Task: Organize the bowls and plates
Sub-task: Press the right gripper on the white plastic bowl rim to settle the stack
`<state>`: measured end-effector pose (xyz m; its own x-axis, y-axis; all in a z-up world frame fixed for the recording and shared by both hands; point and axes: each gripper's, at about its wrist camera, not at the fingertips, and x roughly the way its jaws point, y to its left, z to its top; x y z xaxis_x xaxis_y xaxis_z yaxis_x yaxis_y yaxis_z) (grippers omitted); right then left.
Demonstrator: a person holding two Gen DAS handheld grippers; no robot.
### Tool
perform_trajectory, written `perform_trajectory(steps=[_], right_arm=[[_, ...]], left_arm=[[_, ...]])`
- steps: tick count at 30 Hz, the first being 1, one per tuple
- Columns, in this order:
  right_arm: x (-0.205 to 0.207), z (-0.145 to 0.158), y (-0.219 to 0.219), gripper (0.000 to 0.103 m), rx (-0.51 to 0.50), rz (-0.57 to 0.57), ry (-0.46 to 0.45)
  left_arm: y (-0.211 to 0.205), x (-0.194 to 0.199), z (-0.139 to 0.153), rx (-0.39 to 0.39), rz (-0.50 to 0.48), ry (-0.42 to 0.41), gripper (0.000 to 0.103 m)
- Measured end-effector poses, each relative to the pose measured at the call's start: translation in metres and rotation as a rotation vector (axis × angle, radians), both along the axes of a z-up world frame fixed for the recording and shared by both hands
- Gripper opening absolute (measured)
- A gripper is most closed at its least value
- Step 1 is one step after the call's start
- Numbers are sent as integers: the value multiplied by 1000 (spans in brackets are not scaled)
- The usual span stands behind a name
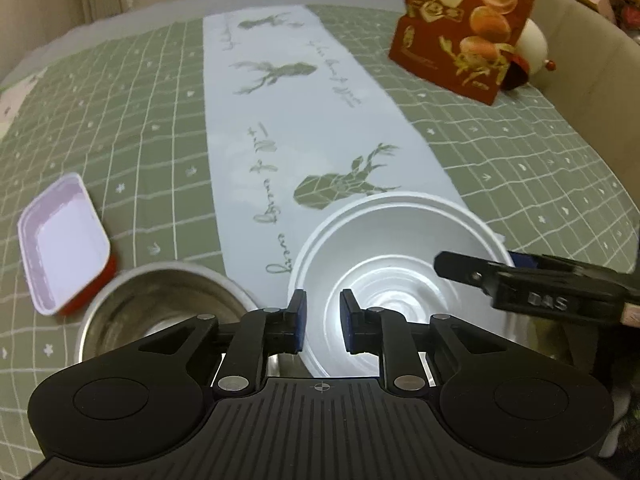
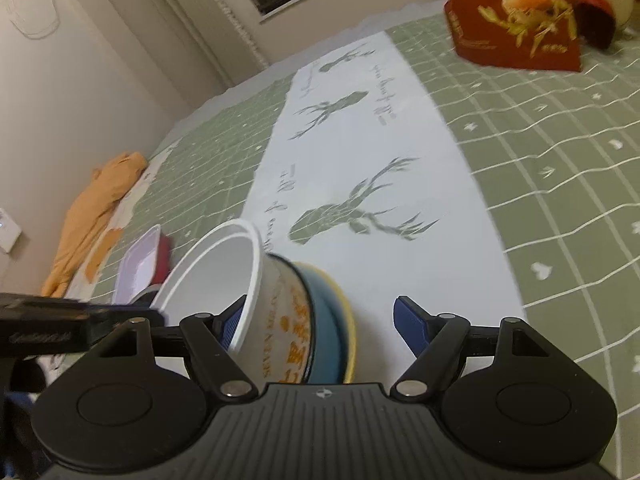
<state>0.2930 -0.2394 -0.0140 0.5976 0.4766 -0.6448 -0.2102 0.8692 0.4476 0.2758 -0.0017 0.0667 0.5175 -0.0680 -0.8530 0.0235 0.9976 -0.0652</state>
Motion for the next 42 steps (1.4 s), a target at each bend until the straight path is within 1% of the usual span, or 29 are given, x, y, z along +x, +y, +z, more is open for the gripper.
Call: perform_trajectory(steps=[3, 4, 6, 11, 16, 18, 21, 23, 25, 28, 30, 33, 34, 35, 36, 37, 38, 39, 41, 42], right_arm=[[3, -2, -4, 76, -20, -27, 8], [4, -4, -6, 76, -29, -37, 13], [6, -7, -8, 76, -41, -51, 21], [5, -11, -10, 76, -49, -55, 24], [1, -9, -7, 76, -49, -46, 13], [-1, -8, -5, 76, -32, -32, 10], [-4, -6, -2, 76, 8, 18, 18], [-5, -8, 2, 76, 33, 44, 42], [-4, -12, 5, 76, 49, 53, 67], [1, -22, 6, 76, 84, 58, 121], [6, -31, 5, 76, 115, 59, 169], [8, -40, 1, 76, 178, 62, 226], [8, -42, 0, 76, 189, 60, 234], [8, -42, -1, 76, 189, 54, 236], [7, -43, -1, 76, 177, 46, 233], [7, -43, -1, 76, 168, 38, 229], [7, -44, -1, 76, 166, 35, 229], [7, -44, -2, 76, 168, 35, 232], [7, -44, -1, 76, 171, 41, 231], [7, -44, -1, 76, 174, 47, 229]], left_arm=[[-2, -4, 8, 32, -11, -37, 22], [0, -4, 10, 26, -5, -42, 22], [4, -3, 10, 6, 8, -35, 22], [10, -1, 0, -11, 52, 5, 23], [7, 10, -20, -9, 49, 57, 24], [9, 15, -30, -27, 54, 75, 24], [10, 21, -43, -43, 53, 87, 24], [8, 23, -46, -41, 53, 81, 30], [6, 24, -48, -43, 52, 82, 39], [3, 23, -48, -45, 43, 80, 46], [2, 24, -49, -39, 35, 82, 47], [4, 24, -48, -54, 38, 82, 46], [5, 24, -48, -45, 46, 81, 45], [5, 24, -49, -18, 55, 81, 45], [5, 23, -50, 18, 61, 79, 41], [4, 23, -53, 37, 58, 79, 38], [4, 23, -56, 34, 55, 88, 38], [6, 23, -59, 8, 57, 104, 39], [10, 24, -64, -74, 64, 131, 39], [10, 25, -66, -101, 63, 144, 44]])
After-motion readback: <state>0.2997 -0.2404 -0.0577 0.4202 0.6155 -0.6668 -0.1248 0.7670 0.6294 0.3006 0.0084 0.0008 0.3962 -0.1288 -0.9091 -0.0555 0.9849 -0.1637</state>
